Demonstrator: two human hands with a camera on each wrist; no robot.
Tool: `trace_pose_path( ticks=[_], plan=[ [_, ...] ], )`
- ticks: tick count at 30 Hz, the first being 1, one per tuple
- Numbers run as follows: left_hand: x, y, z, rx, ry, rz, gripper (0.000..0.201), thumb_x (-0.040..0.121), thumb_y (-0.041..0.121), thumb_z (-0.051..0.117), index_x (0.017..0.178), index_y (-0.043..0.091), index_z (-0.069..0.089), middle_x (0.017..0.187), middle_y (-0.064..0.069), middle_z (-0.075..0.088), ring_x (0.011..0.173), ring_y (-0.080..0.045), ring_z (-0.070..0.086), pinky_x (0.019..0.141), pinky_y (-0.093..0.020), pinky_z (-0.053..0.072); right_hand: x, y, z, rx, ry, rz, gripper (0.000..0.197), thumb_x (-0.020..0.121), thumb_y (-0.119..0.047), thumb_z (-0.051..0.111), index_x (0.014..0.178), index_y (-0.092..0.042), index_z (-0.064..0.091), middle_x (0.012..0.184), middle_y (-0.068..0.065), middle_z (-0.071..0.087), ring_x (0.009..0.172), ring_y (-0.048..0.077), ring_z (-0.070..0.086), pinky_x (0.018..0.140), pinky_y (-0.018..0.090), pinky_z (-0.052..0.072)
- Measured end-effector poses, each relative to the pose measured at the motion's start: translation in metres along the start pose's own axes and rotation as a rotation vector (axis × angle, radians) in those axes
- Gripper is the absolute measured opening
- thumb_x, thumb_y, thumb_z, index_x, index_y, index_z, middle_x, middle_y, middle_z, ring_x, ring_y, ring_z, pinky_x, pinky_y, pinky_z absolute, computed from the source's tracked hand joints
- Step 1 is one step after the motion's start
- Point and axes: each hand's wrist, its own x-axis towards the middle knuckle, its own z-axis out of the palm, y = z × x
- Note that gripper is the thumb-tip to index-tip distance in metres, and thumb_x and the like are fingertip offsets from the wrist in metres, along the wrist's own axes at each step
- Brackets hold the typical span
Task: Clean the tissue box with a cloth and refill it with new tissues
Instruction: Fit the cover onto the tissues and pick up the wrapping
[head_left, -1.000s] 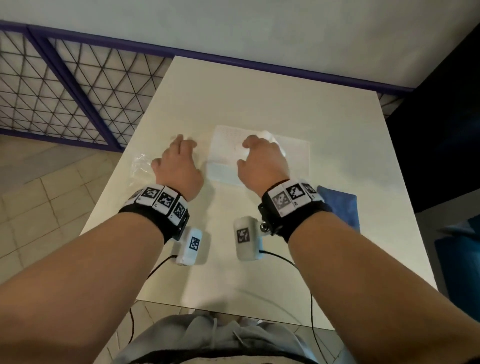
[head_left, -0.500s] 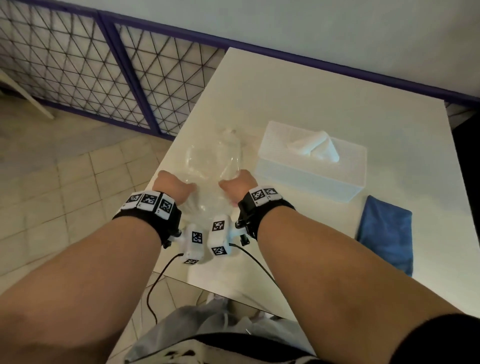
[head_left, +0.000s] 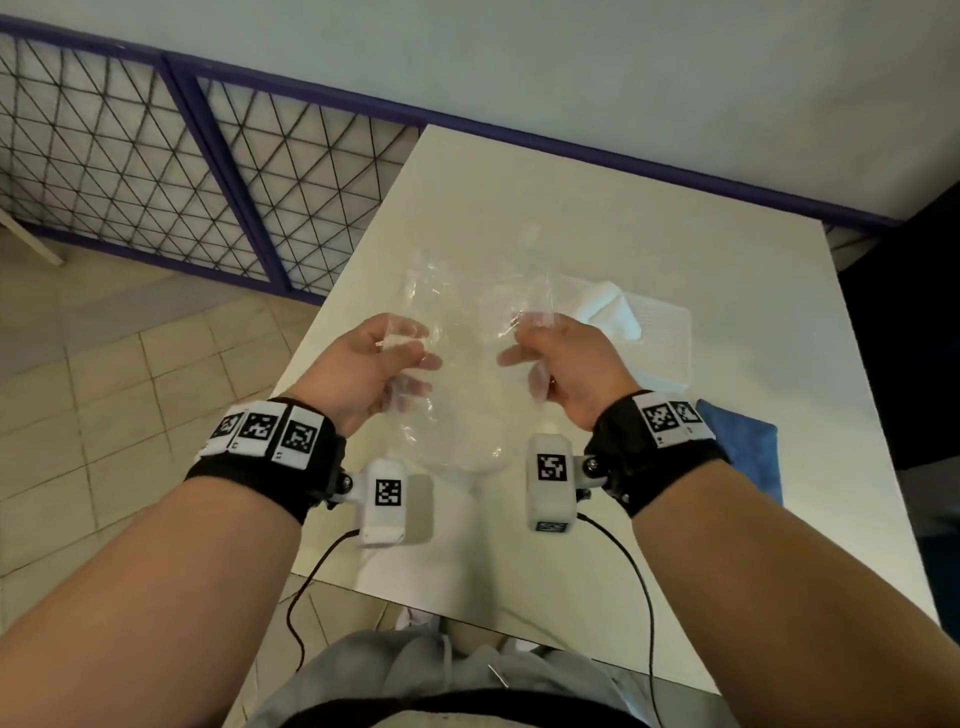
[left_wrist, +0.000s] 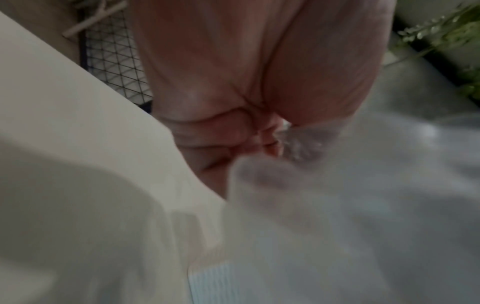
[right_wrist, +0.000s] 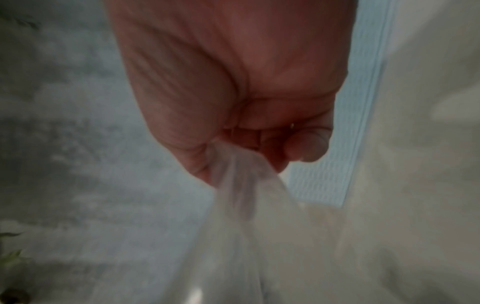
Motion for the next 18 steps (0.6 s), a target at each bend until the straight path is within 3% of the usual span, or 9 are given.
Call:
trace_pose_path(
  ticks=[2,5,8,11,14,18],
  plan=[
    [0.001,-0.002,0.017,0.062,-0.018,-0.024,0.011,0.095,0.017,0.056,0.103,0.018,0.064,0.078,-0.008,0.072,0.052,-0.018,0.064,0.05,-0.023,0.047,-0.006,0.004,-0.017,-0.015,0.039,-0.036,0.019,0.091,-0.015,0.055,0.105,-0.024,0.065,0.078,0.006,0.074,0.042,0.015,0.046,0.05,0.024,0.038],
    [0.004,-0.006,0.04,0.039,-0.005,-0.017,0.019,0.097,0.007,0.049,0.105,0.012,0.065,0.068,-0.009,0.07,0.046,-0.016,0.061,0.049,-0.021,0.049,-0.021,0.012,-0.04,0.012,0.079,-0.066,0.026,0.093,-0.018,0.056,0.117,-0.026,0.062,0.064,0.006,0.069,0.043,0.017,0.049,0.046,0.023,0.036],
    [0.003,-0.01,0.061,-0.031,-0.018,-0.006,0.021,0.098,0.006,0.047,0.107,0.01,0.064,0.068,-0.011,0.068,0.046,-0.018,0.059,0.049,-0.021,0.05,-0.036,0.02,-0.058,0.044,0.008,-0.042,0.033,0.092,-0.018,0.058,0.121,-0.033,0.055,0.065,0.007,0.068,0.048,0.02,0.055,0.046,0.024,0.037],
    [0.001,-0.014,0.076,-0.034,-0.118,-0.068,0.024,0.097,0.009,0.047,0.111,0.016,0.065,0.075,-0.014,0.069,0.051,-0.02,0.061,0.049,-0.023,0.05,-0.047,0.026,-0.073,0.04,0.042,-0.056,0.035,0.092,-0.008,0.051,0.118,-0.031,0.058,0.06,0.007,0.065,0.045,0.018,0.049,0.046,0.025,0.035],
    [0.001,-0.02,0.087,-0.028,-0.155,-0.102,0.035,0.094,0.001,0.042,0.112,0.018,0.067,0.071,-0.017,0.064,0.053,-0.02,0.054,0.046,-0.022,0.045,-0.052,0.032,-0.087,0.144,0.112,-0.08,0.034,0.093,-0.004,0.049,0.107,-0.03,0.066,0.055,0.002,0.06,0.05,0.016,0.045,0.042,0.021,0.034],
    [0.001,-0.025,0.103,-0.148,-0.12,-0.139,0.04,0.09,-0.009,0.039,0.092,0.014,0.071,0.062,-0.006,0.06,0.047,-0.012,0.051,0.04,-0.018,0.044,-0.058,0.039,-0.099,0.448,0.055,-0.048,0.028,0.096,0.004,0.041,0.096,-0.014,0.063,0.062,0.001,0.059,0.046,0.008,0.053,0.046,0.021,0.039]
  ],
)
